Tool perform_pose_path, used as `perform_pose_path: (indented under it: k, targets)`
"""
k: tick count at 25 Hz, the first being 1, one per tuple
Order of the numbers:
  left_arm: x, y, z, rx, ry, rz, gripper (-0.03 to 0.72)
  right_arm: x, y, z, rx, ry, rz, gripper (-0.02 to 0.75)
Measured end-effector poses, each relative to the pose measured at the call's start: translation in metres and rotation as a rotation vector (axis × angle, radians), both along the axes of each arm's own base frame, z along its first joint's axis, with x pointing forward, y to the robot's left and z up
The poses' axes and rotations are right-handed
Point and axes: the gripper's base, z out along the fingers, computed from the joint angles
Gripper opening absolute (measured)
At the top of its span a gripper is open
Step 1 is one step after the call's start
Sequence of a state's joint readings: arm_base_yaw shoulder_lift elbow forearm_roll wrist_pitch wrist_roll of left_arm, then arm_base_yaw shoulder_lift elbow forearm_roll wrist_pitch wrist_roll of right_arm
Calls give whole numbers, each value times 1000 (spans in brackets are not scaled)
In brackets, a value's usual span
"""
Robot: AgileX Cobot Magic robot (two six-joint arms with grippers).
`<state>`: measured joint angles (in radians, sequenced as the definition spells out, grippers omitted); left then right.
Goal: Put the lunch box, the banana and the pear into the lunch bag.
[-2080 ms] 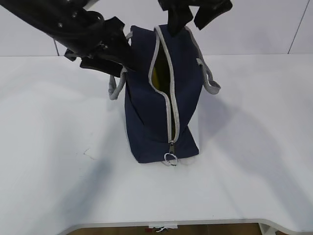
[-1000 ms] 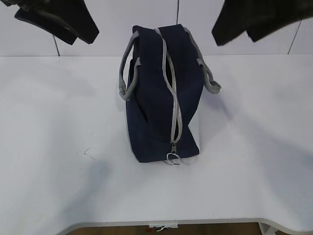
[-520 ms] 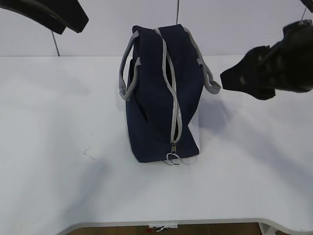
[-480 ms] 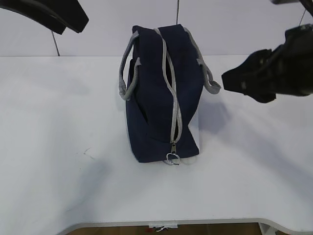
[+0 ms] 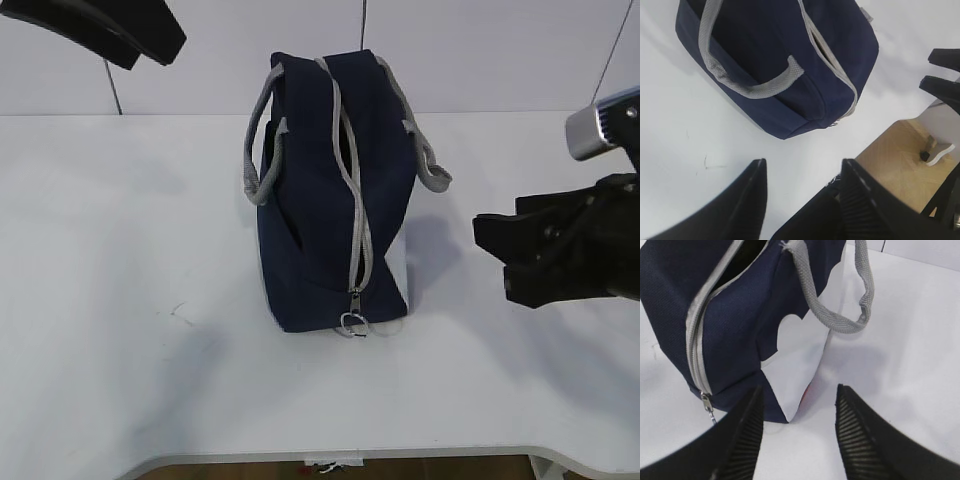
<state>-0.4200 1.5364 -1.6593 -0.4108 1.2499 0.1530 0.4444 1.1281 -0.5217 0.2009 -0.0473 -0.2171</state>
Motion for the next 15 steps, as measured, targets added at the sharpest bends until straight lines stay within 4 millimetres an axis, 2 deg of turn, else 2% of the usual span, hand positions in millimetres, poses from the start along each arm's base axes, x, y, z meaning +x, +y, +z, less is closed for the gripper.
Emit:
perform_pose_path:
  k: [6, 12, 15]
  targets:
    - [0, 0, 0, -2, 1, 0, 358, -2, 3, -1, 57, -28, -11, 384]
    - [0, 0, 0, -2, 1, 0, 356, -20, 29, -5, 21, -34, 164, 384]
    - [0, 0, 0, -1, 2, -1, 354, -26, 30, -16, -4, -8, 186, 384]
